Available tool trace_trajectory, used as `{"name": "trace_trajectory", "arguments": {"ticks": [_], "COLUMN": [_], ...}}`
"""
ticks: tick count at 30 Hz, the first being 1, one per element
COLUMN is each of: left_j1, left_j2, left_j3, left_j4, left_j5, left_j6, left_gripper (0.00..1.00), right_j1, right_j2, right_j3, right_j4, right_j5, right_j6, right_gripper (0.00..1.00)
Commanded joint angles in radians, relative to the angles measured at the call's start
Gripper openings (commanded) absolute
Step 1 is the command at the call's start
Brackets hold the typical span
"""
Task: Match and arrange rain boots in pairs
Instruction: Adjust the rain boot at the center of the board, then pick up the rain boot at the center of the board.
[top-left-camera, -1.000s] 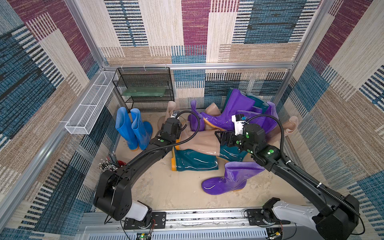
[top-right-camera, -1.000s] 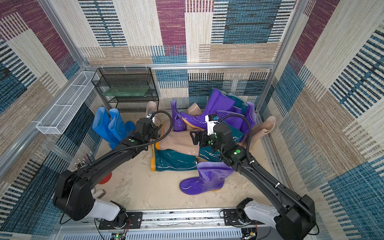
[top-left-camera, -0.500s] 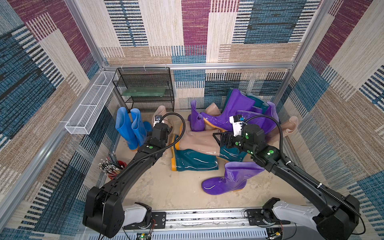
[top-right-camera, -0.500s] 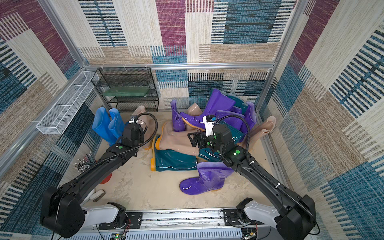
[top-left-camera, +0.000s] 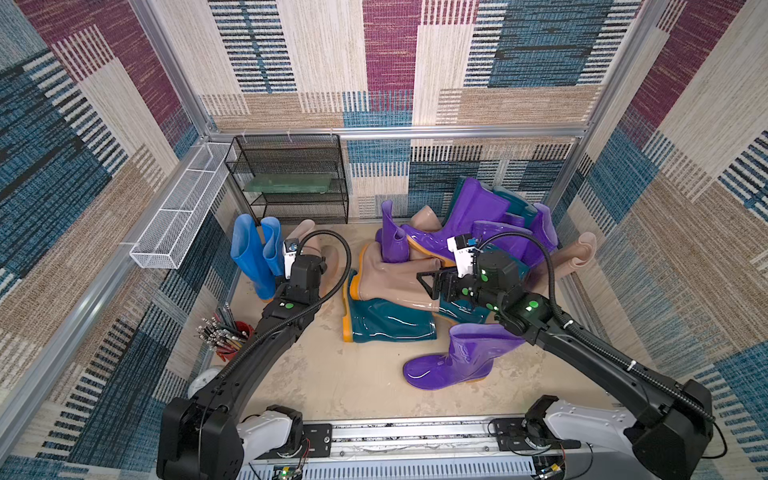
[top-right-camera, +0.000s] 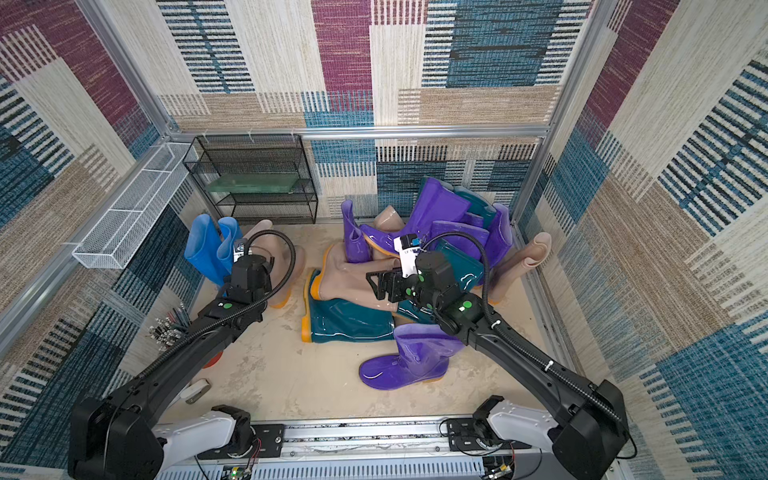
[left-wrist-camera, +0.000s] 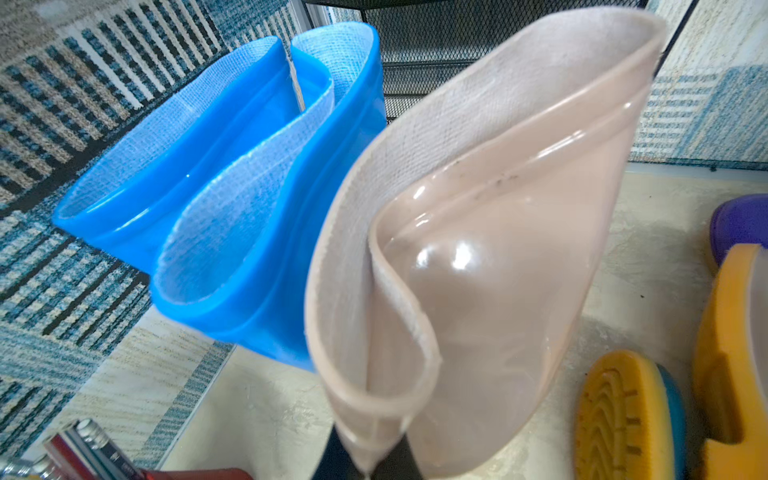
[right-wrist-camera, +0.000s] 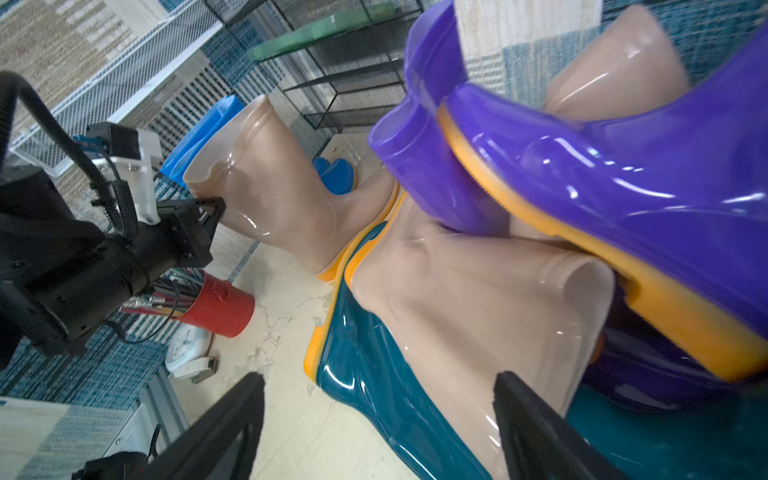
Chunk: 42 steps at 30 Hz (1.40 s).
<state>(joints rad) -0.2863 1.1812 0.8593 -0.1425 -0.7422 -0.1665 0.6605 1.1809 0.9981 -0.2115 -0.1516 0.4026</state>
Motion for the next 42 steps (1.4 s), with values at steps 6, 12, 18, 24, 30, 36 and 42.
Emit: {"name": "trace_trajectory", "arguments": {"ticks": [6, 12, 18, 24, 30, 36, 42], "left_j1": [0.001, -0.006, -0.121, -0.379, -0.486, -0.590, -0.614], "left_j2": [-0.020, -0.050, -0.056, 0.040, 0.152, 0.331, 0.449], "left_j3": [0.011, 0.087, 0.196, 0.168, 0.106, 0.165, 0.174], "left_j4": [-0.001, -0.109, -0.212, -0.195, -0.052, 0.021, 0.104], "left_j5": [-0.012, 0.173, 0.349, 0.441, 0.517, 0.552, 0.536], "left_j6": [-0.055, -0.091, -0.050, 0.070, 0.125, 0.281, 0.319], "left_gripper": [0.02, 0.55, 0.62, 0.59, 0.60, 0.62, 0.64], "right_j1": [0.129, 0.145, 0.086, 0.009, -0.066, -0.096, -0.135], "right_j2": [0.142, 0.168, 0.139, 0.084, 0.009, -0.035, -0.054], "right_j3": [0.115, 0.150, 0.163, 0.131, 0.069, 0.016, -0.001], "right_j4": [0.009, -0.037, -0.099, -0.135, -0.128, -0.104, -0.143], "right_j5": [0.061, 0.122, 0.189, 0.212, 0.199, 0.206, 0.198], "right_j6": [-0.052, -0.066, -0.059, -0.058, -0.059, -0.072, -0.062], "right_gripper": [0.88, 0.89, 0.89, 0.88, 0.89, 0.91, 0.93]}}
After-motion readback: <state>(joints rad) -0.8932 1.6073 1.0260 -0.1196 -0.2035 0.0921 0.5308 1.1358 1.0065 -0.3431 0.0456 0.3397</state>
